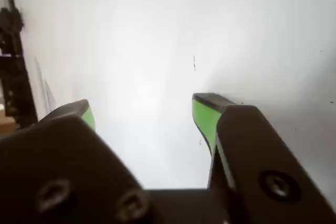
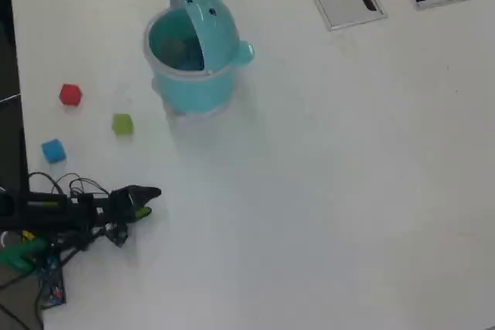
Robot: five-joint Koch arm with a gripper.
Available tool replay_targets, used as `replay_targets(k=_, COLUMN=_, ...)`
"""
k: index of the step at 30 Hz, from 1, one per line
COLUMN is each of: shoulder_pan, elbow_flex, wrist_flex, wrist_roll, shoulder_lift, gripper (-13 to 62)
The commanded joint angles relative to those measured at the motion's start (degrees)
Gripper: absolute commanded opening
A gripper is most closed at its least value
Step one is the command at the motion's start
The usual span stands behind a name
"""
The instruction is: Grasp RGB lego blocks and put them in the bin one by one.
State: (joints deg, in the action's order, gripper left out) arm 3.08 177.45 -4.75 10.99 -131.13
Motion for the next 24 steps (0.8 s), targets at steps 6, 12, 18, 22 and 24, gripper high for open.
replay_targets(k=6, shoulder_pan=-0.5, elbow_flex=4.1, wrist_flex=-10.0, wrist_roll=1.0, shoulder_lift=-3.3, gripper=34.5)
replay_targets(k=12, shoulder_pan=0.2, elbow_flex=4.0, wrist_flex=-12.2, wrist_roll=1.1, shoulder_lift=-3.3, gripper=34.5)
replay_targets(k=18, shoulder_pan=0.3, elbow_flex=3.5, wrist_flex=-17.2, wrist_roll=3.5, shoulder_lift=-3.3, gripper=34.5)
replay_targets(k=22, shoulder_pan=0.2, elbow_flex=3.6, wrist_flex=-22.4, wrist_roll=5.5, shoulder_lift=-3.3, gripper=34.0)
replay_targets(k=24, shoulder_pan=0.3, elbow_flex=3.5, wrist_flex=-25.5, wrist_roll=5.6, shoulder_lift=-3.3, gripper=34.0)
